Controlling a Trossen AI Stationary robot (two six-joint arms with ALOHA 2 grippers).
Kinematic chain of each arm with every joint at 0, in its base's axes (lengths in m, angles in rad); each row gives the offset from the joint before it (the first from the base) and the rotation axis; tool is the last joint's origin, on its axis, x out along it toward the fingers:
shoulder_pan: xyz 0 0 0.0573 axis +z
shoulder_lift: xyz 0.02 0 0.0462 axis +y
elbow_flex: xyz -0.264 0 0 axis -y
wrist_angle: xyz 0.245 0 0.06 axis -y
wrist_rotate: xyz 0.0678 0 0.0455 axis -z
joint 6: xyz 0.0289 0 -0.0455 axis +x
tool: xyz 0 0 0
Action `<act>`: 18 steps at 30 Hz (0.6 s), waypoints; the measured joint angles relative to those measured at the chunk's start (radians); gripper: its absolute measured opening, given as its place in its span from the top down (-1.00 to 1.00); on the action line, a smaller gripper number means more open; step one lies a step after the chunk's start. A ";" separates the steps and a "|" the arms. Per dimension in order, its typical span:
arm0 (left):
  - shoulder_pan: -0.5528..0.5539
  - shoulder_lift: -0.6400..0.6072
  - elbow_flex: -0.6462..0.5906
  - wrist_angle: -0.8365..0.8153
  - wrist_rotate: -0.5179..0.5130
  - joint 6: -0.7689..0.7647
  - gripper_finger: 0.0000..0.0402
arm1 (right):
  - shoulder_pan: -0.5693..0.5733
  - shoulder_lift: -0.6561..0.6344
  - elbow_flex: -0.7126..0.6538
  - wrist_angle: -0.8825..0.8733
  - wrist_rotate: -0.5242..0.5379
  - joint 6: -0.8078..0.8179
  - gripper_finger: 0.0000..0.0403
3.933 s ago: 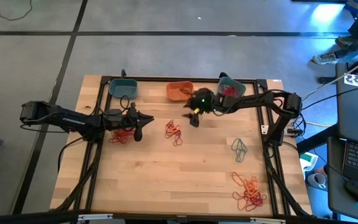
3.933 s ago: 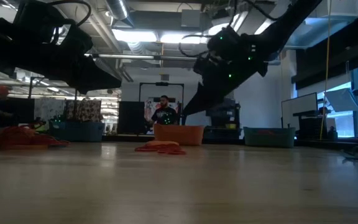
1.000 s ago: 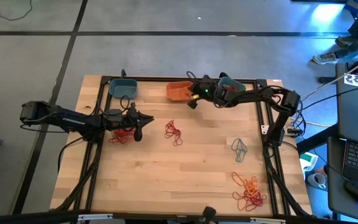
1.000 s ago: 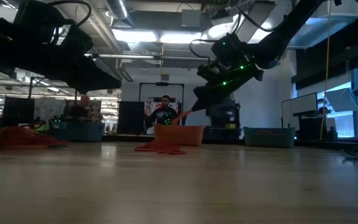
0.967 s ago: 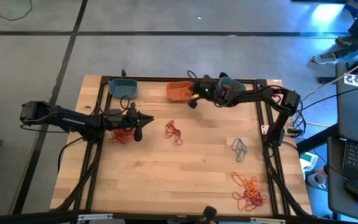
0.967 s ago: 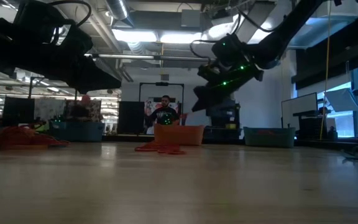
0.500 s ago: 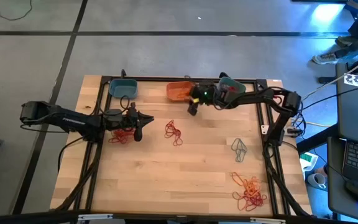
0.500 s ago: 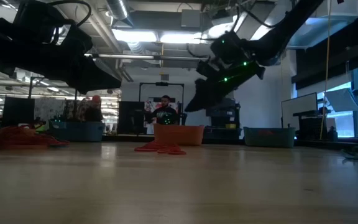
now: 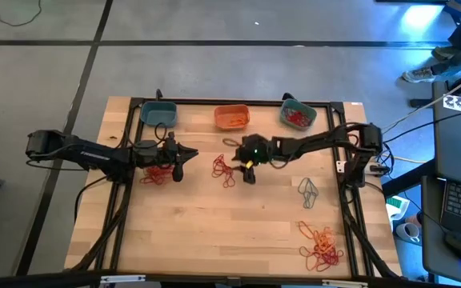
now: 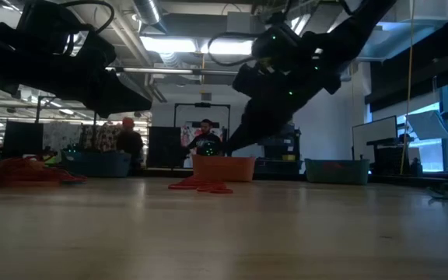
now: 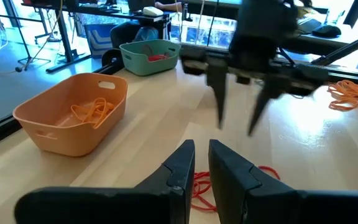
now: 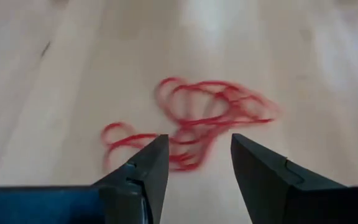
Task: Sort rubber bands into baskets
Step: Put the red rubber band into the green bin
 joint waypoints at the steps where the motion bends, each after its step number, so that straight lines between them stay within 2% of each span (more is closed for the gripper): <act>1: 0.000 0.000 0.000 0.002 0.000 0.000 0.78 | 0.015 0.010 0.000 0.002 0.000 -0.002 0.14; 10: 0.000 0.000 0.000 0.003 0.000 0.000 0.78 | 0.127 0.085 0.000 0.008 0.014 -0.014 0.14; 18: 0.000 0.000 0.000 0.003 0.000 0.000 0.78 | 0.153 0.085 0.000 0.025 0.035 -0.016 0.14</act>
